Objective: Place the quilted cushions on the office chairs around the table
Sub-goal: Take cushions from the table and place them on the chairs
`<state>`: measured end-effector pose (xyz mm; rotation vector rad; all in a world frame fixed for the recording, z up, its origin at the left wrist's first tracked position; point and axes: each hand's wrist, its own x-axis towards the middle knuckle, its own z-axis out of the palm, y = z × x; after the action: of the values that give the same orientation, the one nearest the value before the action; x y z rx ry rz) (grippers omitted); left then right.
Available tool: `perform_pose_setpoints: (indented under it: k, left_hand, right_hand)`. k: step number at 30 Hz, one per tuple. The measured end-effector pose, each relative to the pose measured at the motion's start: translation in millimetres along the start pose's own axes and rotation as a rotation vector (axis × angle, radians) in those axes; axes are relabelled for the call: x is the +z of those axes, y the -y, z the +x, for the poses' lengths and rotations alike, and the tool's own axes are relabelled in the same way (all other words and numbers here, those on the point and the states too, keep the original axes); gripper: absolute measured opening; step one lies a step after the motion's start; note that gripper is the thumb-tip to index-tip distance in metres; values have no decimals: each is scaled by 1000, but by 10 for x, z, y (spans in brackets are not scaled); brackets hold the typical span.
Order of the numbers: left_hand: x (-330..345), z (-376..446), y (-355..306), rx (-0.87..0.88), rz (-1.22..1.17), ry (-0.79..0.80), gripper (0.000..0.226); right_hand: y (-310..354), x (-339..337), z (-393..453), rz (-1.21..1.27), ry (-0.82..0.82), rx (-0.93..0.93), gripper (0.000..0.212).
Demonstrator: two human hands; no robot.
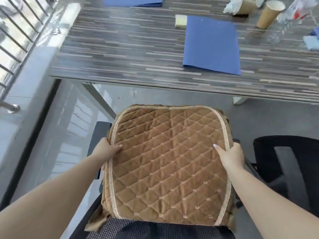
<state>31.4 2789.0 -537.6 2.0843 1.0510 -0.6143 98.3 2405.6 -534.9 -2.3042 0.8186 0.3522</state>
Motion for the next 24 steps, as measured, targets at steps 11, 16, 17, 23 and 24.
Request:
perform_pose_setpoints:
  k: [11,16,17,23,24]
  left_hand:
    - [769,900,-10,-86,57,-64,73]
    - [1097,1223,132,-115,46,-19,78]
    - [1167,1305,162,-128,42,-2,78]
    - [1478,1575,395,-222,64,34,77]
    - [1534,1611,443,-230,61,35,78]
  right_hand:
    - [-307,932,710,-49,52,78,54]
    - [-594,1299,877,28,48,171,56]
    - [-643,1371,922,35,51,180,54]
    - [-828,1610,1132,-16,94,263,54]
    - [-867,1640,1162,-33,105,268,55]
